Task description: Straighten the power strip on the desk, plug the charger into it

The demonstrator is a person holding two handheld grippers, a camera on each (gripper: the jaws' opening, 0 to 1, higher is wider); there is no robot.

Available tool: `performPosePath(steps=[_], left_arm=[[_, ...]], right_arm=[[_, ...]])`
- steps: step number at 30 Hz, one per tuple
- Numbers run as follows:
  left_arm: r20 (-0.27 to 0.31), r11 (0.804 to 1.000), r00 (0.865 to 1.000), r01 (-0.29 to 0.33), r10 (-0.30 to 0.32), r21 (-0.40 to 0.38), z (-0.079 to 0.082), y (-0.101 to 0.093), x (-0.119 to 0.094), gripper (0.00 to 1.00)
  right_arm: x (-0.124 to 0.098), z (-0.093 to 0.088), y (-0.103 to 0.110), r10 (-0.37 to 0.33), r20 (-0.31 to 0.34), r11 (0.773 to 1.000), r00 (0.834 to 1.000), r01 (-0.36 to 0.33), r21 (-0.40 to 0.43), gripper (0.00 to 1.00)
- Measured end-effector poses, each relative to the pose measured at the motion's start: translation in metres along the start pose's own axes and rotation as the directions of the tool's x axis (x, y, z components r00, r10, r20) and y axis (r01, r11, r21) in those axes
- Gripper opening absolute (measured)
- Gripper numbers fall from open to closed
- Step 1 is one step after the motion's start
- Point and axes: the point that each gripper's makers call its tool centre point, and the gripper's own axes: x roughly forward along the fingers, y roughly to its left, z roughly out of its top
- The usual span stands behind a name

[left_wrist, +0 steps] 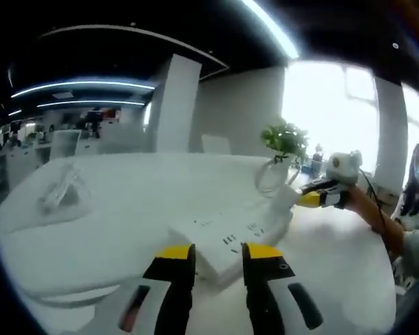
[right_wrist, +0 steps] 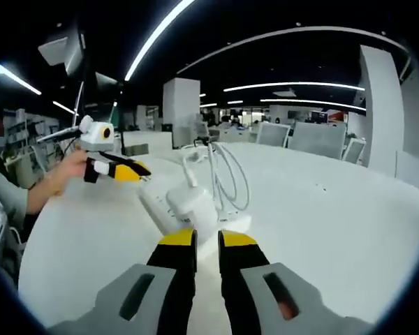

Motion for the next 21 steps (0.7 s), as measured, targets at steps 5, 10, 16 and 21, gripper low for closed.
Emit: performPosePath(steps=[5,10,16,21], left_arm=[[0.007,0.999,0.999,-0.047,0.047,0.017,0.003,0.011,-0.003,0.28],[0.029,0.997,0.996,-0.083,0.082,0.006,0.001,0.007,-0.016,0.29],[0.058,0.992,0.991,-0.124,0.123,0.015,-0.002,-0.008,-0.040,0.29],[0.082,0.991,0.989,-0.129,0.126,0.033,-0.008,-0.036,-0.061,0.30]], right_arm=[[-0.014,0.004,0.006,-0.036,0.007,0.998,0.999,0.036,-0.051,0.14],[-0.027,0.004,0.024,-0.040,0.044,0.999,0.998,0.040,-0.002,0.16],[-0.040,0.002,0.046,-0.044,0.076,0.993,0.996,0.035,0.114,0.16],[-0.055,-0.002,0.071,-0.062,0.054,0.992,0.997,0.056,0.113,0.17]])
